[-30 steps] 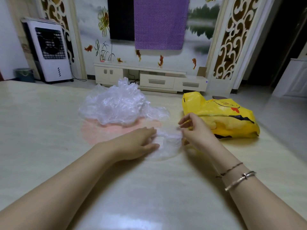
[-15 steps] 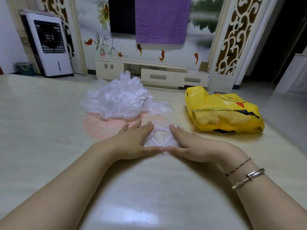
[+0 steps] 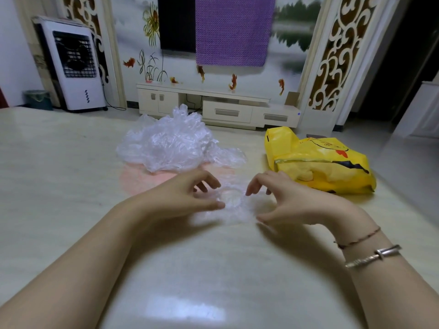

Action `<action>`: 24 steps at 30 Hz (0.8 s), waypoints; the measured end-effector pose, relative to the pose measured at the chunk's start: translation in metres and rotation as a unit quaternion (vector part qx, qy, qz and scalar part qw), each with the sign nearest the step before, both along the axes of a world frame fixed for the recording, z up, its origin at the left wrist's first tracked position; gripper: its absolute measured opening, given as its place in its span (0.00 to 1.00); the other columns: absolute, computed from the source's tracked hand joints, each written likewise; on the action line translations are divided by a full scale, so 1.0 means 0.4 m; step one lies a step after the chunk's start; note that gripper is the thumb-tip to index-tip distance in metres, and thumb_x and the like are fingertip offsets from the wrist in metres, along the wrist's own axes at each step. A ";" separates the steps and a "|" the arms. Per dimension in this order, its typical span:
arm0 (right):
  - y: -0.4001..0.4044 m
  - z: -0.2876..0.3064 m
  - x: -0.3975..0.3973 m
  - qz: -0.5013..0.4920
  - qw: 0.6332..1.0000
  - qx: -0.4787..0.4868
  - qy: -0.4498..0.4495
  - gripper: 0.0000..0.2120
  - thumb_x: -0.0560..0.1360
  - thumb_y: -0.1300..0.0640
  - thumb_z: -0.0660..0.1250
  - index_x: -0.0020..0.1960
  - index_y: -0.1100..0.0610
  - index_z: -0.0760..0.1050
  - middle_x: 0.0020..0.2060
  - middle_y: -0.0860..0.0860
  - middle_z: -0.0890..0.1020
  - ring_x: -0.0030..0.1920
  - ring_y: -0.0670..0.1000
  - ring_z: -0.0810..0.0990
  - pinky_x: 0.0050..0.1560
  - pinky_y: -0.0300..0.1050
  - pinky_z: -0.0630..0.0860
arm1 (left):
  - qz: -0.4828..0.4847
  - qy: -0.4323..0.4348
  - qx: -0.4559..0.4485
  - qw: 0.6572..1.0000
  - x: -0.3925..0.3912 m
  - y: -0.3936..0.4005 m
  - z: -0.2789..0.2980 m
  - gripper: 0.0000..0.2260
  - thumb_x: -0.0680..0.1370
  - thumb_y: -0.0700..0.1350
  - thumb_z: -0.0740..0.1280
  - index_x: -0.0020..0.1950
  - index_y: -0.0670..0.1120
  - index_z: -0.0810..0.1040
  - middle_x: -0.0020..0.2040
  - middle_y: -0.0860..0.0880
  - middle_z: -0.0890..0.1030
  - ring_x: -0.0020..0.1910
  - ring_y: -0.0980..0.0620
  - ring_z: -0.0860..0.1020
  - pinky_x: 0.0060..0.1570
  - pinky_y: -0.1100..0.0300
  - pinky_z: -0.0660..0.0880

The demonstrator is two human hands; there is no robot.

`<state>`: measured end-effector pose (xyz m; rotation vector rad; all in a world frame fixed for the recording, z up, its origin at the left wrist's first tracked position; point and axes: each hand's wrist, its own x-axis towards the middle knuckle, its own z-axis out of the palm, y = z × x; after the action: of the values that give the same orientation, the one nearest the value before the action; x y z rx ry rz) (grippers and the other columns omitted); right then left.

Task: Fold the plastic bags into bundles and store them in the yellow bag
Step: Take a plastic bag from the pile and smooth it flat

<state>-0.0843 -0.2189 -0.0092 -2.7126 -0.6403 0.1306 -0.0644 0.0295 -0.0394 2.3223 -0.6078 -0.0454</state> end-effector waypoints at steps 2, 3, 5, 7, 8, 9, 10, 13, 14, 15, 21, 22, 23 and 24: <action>0.011 -0.016 0.001 -0.008 1.000 -0.016 0.001 0.19 0.70 0.57 0.68 0.58 0.45 0.69 0.54 0.42 0.71 0.57 0.44 0.67 0.57 0.39 0.69 | -0.001 0.027 0.038 0.999 0.000 0.000 -0.004 0.26 0.64 0.64 0.75 0.59 0.60 0.74 0.56 0.63 0.75 0.55 0.66 0.74 0.56 0.67 0.71; 0.019 -0.025 0.004 -0.011 1.000 -0.011 -0.012 0.17 0.70 0.58 0.67 0.57 0.47 0.70 0.53 0.44 0.72 0.57 0.46 0.68 0.58 0.42 0.70 | -0.001 0.033 0.047 0.998 0.000 0.000 -0.004 0.29 0.63 0.65 0.75 0.61 0.60 0.73 0.56 0.64 0.74 0.56 0.67 0.73 0.55 0.69 0.70; 0.036 -0.046 0.016 -0.011 0.997 0.002 -0.071 0.13 0.71 0.60 0.64 0.55 0.51 0.71 0.51 0.47 0.74 0.54 0.49 0.71 0.55 0.46 0.71 | -0.005 0.035 0.055 0.998 -0.002 -0.001 -0.002 0.33 0.62 0.63 0.77 0.63 0.60 0.71 0.58 0.65 0.72 0.57 0.68 0.71 0.55 0.70 0.68; 0.050 -0.065 0.032 -0.013 0.990 0.014 -0.137 0.09 0.72 0.61 0.62 0.52 0.53 0.73 0.47 0.49 0.76 0.50 0.51 0.73 0.51 0.50 0.72 | -0.005 0.030 0.058 0.998 -0.003 0.003 -0.002 0.33 0.63 0.61 0.77 0.64 0.59 0.69 0.58 0.65 0.71 0.58 0.68 0.70 0.55 0.69 0.68; 0.052 -0.072 0.040 -0.023 0.987 0.030 -0.158 0.07 0.73 0.60 0.62 0.51 0.54 0.73 0.44 0.48 0.76 0.47 0.51 0.74 0.49 0.51 0.72 | -0.004 0.025 0.059 0.998 -0.002 0.005 -0.003 0.32 0.64 0.61 0.77 0.64 0.59 0.69 0.58 0.66 0.71 0.58 0.68 0.70 0.56 0.68 0.68; 0.050 -0.075 0.045 -0.037 0.984 0.053 -0.166 0.05 0.75 0.59 0.61 0.49 0.54 0.74 0.41 0.47 0.76 0.44 0.50 0.74 0.47 0.52 0.73 | -0.002 0.020 0.059 0.998 0.000 0.008 -0.006 0.31 0.65 0.60 0.77 0.64 0.59 0.69 0.58 0.66 0.71 0.57 0.68 0.70 0.56 0.68 0.68; 0.047 -0.074 0.048 -0.053 0.982 0.081 -0.164 0.04 0.75 0.58 0.61 0.47 0.54 0.74 0.39 0.46 0.77 0.42 0.49 0.74 0.45 0.53 0.73 | -0.001 0.014 0.056 0.998 0.003 0.010 -0.009 0.29 0.66 0.59 0.76 0.63 0.60 0.70 0.58 0.65 0.72 0.57 0.68 0.71 0.55 0.69 0.68; 0.032 -0.062 0.052 -0.085 0.976 0.150 -0.137 0.05 0.75 0.56 0.61 0.41 0.52 0.74 0.37 0.48 0.80 0.41 0.50 0.77 0.44 0.55 0.76 | 0.003 0.001 0.038 0.999 0.009 0.012 -0.016 0.22 0.69 0.53 0.74 0.60 0.60 0.71 0.56 0.64 0.74 0.53 0.67 0.73 0.51 0.68 0.69; 0.029 -0.056 0.050 -0.089 0.974 0.161 -0.133 0.06 0.74 0.56 0.61 0.40 0.52 0.74 0.37 0.49 0.81 0.41 0.51 0.78 0.44 0.55 0.76 | 0.003 -0.006 0.031 0.999 0.010 0.010 -0.017 0.20 0.69 0.51 0.72 0.59 0.59 0.72 0.54 0.63 0.75 0.51 0.66 0.74 0.50 0.68 0.70; 0.026 -0.049 0.047 -0.090 0.973 0.164 -0.132 0.06 0.74 0.56 0.61 0.39 0.52 0.74 0.37 0.50 0.81 0.41 0.51 0.77 0.44 0.54 0.75 | 0.004 -0.014 0.023 1.000 0.011 0.007 -0.016 0.16 0.70 0.49 0.70 0.57 0.58 0.73 0.53 0.62 0.77 0.49 0.64 0.75 0.47 0.67 0.71; 0.007 -0.025 0.019 -0.035 0.996 0.071 -0.043 0.02 0.72 0.56 0.66 0.44 0.53 0.74 0.43 0.48 0.78 0.42 0.47 0.74 0.41 0.38 0.71 | 0.063 -0.071 0.002 0.996 0.024 0.001 -0.021 0.07 0.78 0.42 0.64 0.48 0.53 0.80 0.47 0.52 0.81 0.47 0.52 0.78 0.48 0.59 0.72; 0.007 -0.027 0.017 -0.024 0.998 0.048 -0.025 0.04 0.72 0.55 0.68 0.46 0.53 0.75 0.45 0.48 0.77 0.44 0.47 0.75 0.45 0.38 0.71 | 0.063 -0.068 0.004 0.996 0.024 0.002 -0.020 0.08 0.78 0.42 0.64 0.46 0.54 0.79 0.46 0.52 0.81 0.46 0.52 0.77 0.48 0.58 0.72; 0.008 -0.030 0.016 -0.021 0.999 0.040 -0.020 0.05 0.72 0.53 0.69 0.46 0.53 0.75 0.46 0.48 0.77 0.46 0.47 0.75 0.48 0.39 0.72 | 0.064 -0.064 0.008 0.996 0.023 0.003 -0.019 0.09 0.78 0.41 0.64 0.44 0.54 0.79 0.45 0.51 0.81 0.46 0.51 0.77 0.48 0.57 0.72; 0.012 -0.032 0.017 -0.026 0.998 0.047 -0.027 0.06 0.73 0.52 0.69 0.45 0.54 0.76 0.46 0.49 0.77 0.47 0.48 0.75 0.49 0.42 0.72 | 0.066 -0.060 0.012 0.996 0.023 0.003 -0.017 0.09 0.77 0.41 0.64 0.43 0.53 0.80 0.44 0.50 0.82 0.45 0.50 0.78 0.47 0.55 0.72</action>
<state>-0.0775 -0.2139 -0.0220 -2.6477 -0.5750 0.0141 -0.0553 0.0307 -0.0463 2.3953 -0.5133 0.1500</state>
